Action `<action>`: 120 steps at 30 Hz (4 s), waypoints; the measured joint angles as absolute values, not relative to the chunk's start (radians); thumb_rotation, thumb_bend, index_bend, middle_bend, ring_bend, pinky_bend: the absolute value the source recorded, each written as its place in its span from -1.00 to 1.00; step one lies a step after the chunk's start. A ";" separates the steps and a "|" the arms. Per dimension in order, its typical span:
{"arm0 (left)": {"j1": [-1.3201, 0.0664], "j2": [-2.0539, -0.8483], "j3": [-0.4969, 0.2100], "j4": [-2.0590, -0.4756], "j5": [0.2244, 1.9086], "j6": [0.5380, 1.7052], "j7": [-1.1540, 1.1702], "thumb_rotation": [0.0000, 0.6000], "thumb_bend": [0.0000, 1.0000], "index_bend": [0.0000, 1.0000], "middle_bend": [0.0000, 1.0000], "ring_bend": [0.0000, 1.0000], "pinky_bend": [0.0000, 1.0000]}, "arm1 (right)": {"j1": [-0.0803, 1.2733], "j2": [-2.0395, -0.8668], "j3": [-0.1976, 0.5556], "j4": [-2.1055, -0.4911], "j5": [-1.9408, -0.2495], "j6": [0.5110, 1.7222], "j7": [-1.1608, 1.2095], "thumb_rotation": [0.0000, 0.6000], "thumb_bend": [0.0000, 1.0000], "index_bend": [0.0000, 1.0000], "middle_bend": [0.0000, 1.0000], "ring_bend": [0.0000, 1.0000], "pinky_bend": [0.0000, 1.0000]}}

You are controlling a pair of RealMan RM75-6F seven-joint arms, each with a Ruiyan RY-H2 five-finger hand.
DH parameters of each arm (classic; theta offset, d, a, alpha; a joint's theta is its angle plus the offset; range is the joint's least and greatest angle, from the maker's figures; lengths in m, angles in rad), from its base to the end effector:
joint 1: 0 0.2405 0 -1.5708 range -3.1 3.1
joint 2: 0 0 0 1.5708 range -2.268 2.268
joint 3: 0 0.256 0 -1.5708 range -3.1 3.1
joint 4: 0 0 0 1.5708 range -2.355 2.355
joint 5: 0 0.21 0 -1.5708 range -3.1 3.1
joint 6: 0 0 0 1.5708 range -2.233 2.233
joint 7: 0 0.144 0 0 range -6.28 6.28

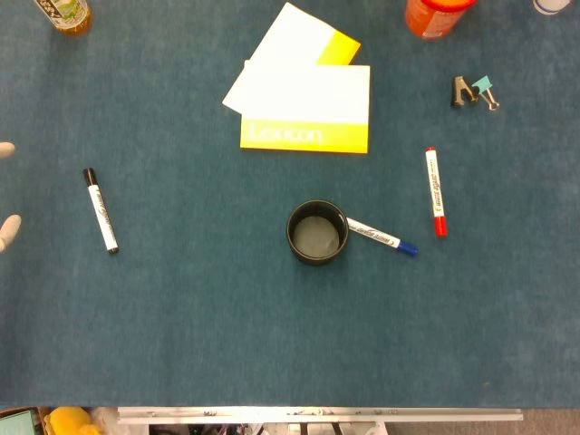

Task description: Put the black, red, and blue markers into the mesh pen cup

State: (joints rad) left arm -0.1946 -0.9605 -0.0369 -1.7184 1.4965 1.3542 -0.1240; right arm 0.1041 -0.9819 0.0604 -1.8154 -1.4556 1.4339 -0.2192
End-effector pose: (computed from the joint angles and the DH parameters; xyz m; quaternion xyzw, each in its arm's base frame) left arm -0.2887 0.2088 0.1806 -0.6249 -0.4179 -0.3950 0.5280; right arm -0.2831 -0.1856 0.1795 0.6274 -0.3557 0.3317 0.6081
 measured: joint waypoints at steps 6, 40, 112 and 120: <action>-0.197 -0.960 -0.034 -1.714 1.505 1.351 -0.127 1.00 -0.49 -0.60 -0.93 -1.00 -0.97 | 0.103 -0.981 0.062 -1.814 -1.458 1.438 -0.215 1.00 -0.65 -0.52 -0.67 -0.91 -0.93; -0.540 -1.160 0.147 -1.070 1.969 1.179 -0.534 1.00 -0.38 -0.10 -0.68 -0.99 -0.97 | 0.117 -0.961 0.069 -1.869 -1.461 1.425 -0.241 1.00 -0.66 -0.52 -0.67 -0.91 -0.93; -0.607 -1.517 0.391 -0.549 1.990 1.282 -0.604 1.00 -0.38 0.00 -0.72 -1.00 -0.97 | 0.102 -0.963 0.068 -1.930 -1.434 1.454 -0.325 1.00 -0.65 -0.52 -0.67 -0.91 -0.93; -0.607 -1.528 0.398 -0.548 1.982 1.278 -0.620 1.00 -0.38 0.07 -0.72 -1.00 -0.97 | 0.097 -0.960 0.068 -1.932 -1.436 1.462 -0.323 1.00 -0.65 -0.52 -0.67 -0.91 -0.93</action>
State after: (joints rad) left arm -0.6071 -1.5285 0.3976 -0.5475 1.9820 1.2777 -0.6196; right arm 0.0971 -0.9596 0.0684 -1.9322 -1.4364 1.4621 -0.3233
